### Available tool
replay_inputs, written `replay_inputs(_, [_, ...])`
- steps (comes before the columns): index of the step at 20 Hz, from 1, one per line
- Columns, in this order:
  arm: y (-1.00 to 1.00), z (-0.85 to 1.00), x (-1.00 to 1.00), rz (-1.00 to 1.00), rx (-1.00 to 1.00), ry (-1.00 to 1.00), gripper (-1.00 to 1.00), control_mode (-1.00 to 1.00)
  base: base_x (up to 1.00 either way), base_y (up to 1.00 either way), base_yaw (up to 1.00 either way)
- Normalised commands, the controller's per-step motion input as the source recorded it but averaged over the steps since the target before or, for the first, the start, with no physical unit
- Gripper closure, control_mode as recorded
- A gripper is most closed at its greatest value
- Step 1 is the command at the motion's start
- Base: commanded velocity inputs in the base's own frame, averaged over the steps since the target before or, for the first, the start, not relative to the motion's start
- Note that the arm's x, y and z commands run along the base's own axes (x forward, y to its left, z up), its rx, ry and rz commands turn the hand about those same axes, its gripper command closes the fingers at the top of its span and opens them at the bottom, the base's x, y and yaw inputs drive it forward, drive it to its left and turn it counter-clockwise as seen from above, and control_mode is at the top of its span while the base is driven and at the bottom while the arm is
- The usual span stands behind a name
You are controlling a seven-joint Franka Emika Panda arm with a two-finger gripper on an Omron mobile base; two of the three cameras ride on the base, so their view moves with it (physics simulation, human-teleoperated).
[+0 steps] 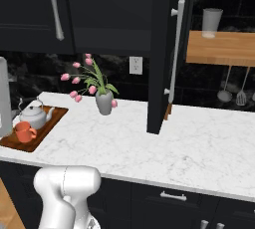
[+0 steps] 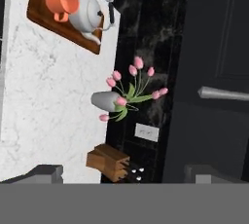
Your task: Pick the kettle from the counter and place it on the tray. Then pick the mug from the cabinet and place it on the tray. Then close the cabinet doors.
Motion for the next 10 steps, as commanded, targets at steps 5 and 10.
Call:
replay_inputs(5, [-0.95,-0.01,0.09,-0.09,0.08,0.0,-1.0,-1.0,0.0,0.0,0.0])
replay_inputs(10, [-0.85,0.0,0.09,-0.25,0.08,0.03,-1.0,-1.0,0.0,0.0,0.0])
